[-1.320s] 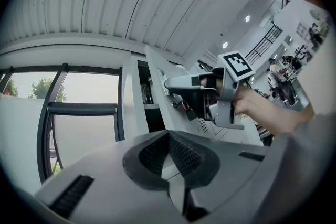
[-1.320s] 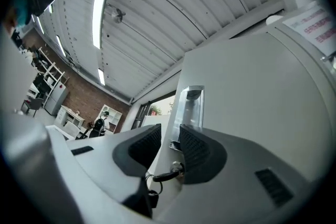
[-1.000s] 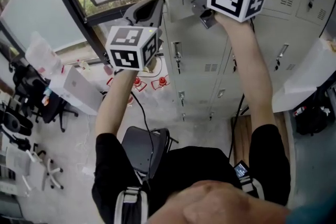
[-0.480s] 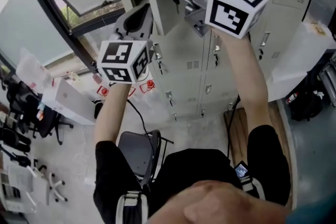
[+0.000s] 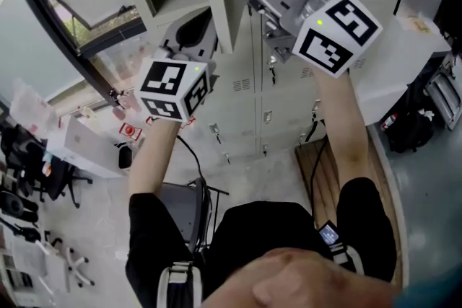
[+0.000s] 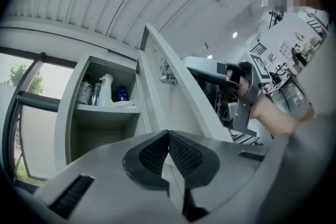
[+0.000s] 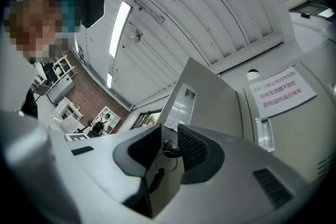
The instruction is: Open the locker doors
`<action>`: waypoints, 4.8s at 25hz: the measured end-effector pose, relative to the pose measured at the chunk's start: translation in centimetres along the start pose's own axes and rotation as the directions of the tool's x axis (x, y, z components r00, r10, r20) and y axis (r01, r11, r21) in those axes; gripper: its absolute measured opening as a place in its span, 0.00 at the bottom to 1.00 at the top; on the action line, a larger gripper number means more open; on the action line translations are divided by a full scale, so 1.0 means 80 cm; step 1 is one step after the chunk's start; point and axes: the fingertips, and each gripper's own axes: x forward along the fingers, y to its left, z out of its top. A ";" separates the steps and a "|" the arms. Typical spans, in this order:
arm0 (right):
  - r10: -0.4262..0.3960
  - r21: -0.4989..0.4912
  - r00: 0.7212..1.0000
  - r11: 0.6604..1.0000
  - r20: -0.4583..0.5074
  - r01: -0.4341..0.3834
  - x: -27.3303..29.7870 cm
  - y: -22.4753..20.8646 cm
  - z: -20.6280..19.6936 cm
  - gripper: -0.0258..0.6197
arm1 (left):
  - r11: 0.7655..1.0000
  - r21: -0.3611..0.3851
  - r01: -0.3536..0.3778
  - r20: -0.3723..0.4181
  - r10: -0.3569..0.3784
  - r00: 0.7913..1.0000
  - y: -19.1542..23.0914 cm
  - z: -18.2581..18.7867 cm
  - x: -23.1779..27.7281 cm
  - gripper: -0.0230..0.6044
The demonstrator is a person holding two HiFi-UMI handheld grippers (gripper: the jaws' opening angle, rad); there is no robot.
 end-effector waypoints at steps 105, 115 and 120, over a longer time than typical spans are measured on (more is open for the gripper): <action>-0.496 0.100 0.713 0.783 -0.495 0.614 -0.401 -0.073 -0.291 0.11 | 0.920 -0.382 0.088 -0.286 -0.208 0.935 -0.294 -0.234 0.097 0.05; -0.409 0.119 0.756 0.838 -0.511 0.533 -0.584 -0.225 -0.255 0.11 | 0.917 -0.394 -0.063 -0.319 -0.072 0.945 -0.442 -0.223 0.268 0.05; -0.333 0.124 0.775 0.878 -0.537 0.463 -0.607 -0.292 -0.215 0.11 | 0.911 -0.371 -0.179 -0.372 0.031 0.928 -0.474 -0.187 0.329 0.05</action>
